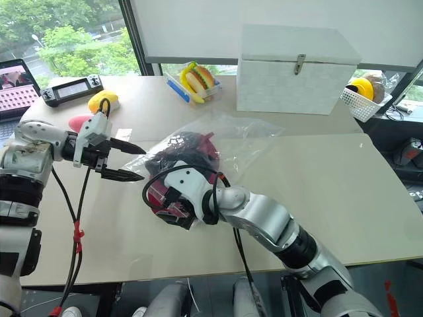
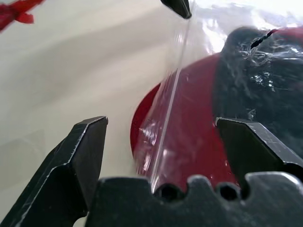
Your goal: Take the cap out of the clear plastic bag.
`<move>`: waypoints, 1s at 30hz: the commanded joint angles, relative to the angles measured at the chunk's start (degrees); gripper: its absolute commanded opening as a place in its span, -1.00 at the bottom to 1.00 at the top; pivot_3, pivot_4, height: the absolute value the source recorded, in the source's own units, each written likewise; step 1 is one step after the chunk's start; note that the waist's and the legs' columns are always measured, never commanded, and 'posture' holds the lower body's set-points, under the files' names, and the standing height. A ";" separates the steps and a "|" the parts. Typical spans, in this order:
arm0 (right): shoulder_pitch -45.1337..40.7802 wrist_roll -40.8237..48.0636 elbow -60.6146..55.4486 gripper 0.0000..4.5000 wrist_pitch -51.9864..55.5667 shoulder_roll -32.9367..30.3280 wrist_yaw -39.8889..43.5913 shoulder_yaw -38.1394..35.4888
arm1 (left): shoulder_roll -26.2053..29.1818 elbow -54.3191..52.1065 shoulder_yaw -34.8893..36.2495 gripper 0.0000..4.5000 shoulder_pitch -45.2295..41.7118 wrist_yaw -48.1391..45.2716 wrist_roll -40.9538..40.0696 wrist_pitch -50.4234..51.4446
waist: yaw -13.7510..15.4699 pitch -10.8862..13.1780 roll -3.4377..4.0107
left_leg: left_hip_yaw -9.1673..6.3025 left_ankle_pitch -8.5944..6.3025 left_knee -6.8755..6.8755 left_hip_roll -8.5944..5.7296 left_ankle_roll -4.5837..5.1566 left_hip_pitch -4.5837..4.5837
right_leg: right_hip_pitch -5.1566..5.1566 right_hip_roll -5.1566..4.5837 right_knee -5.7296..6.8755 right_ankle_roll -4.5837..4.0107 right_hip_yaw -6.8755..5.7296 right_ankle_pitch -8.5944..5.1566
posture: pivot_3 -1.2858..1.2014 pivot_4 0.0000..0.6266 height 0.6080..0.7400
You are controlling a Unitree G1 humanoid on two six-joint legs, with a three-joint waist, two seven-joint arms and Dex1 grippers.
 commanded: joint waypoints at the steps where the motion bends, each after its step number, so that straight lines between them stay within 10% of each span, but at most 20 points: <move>1: -1.70 -5.88 2.68 0.95 0.40 0.56 -1.76 1.10 | 4.61 -2.85 -4.26 1.00 -1.67 -0.30 -4.26 -5.44 | -0.18 0.00 0.00 | -0.03 0.00 0.00 -0.01 0.00 0.01 | -0.02 0.00 0.05 0.00 0.02 0.00 | 0.03 -0.52 1.00; 16: 7.43 -23.76 1.47 0.95 -0.63 -11.26 -3.07 -0.18 | 20.09 -21.77 -4.38 1.00 8.04 -0.30 -19.18 4.99 | -1.13 0.00 0.00 | -0.16 0.00 0.01 0.01 0.01 0.02 | -0.07 -0.03 0.19 0.02 0.02 -0.02 | 0.03 -0.52 1.00; 30: 6.72 -35.83 19.49 0.95 -19.98 -16.61 2.26 -0.31 | 12.80 -25.06 3.39 1.00 11.80 0.30 -15.46 9.00 | 0.53 -0.01 -0.01 | 0.12 0.00 0.37 0.03 0.00 0.55 | 0.72 0.02 -0.11 0.33 -0.05 -0.20 | 0.03 -0.52 1.00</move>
